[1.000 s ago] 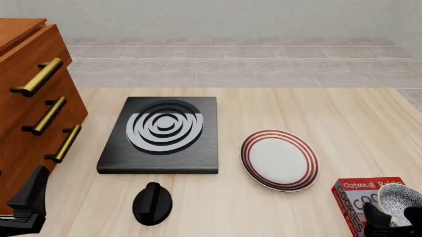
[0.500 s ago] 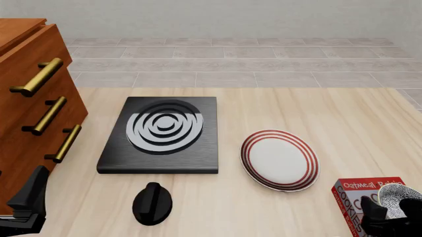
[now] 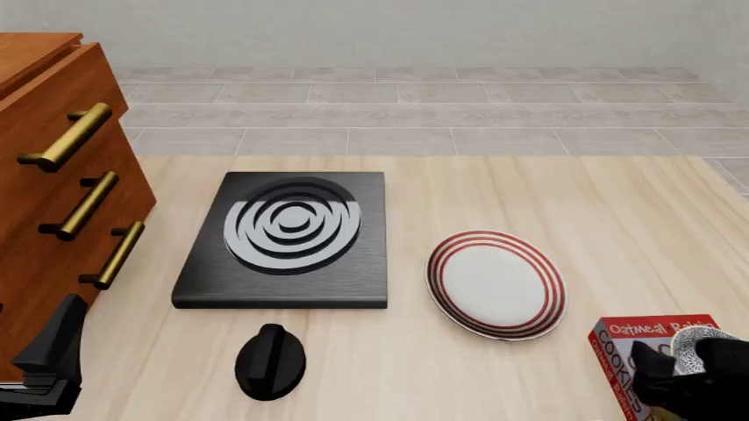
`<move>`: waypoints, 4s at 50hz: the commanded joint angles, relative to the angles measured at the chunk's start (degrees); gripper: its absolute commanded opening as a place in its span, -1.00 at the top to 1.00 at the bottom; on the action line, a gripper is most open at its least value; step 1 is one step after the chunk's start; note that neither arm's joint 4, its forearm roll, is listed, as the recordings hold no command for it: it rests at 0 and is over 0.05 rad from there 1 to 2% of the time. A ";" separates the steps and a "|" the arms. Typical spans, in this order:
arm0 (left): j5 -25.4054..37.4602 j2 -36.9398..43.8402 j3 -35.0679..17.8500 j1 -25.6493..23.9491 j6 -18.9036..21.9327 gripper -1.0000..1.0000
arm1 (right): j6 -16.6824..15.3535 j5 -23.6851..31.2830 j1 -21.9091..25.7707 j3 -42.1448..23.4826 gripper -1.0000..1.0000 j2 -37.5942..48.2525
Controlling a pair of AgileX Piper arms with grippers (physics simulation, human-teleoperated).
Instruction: Pick the akita bowl on the cookies box and place it on the plate.
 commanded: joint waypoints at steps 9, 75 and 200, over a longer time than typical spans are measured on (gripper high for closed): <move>0.00 0.00 0.00 0.00 0.00 -1.00 | 1.54 -8.65 0.56 0.15 -1.00 9.99; 0.00 0.00 0.00 0.00 0.00 -1.00 | -22.69 6.79 17.44 -21.96 1.00 -1.74; 0.00 0.00 0.00 0.00 0.00 -1.00 | -24.25 7.66 34.33 -30.44 1.00 20.13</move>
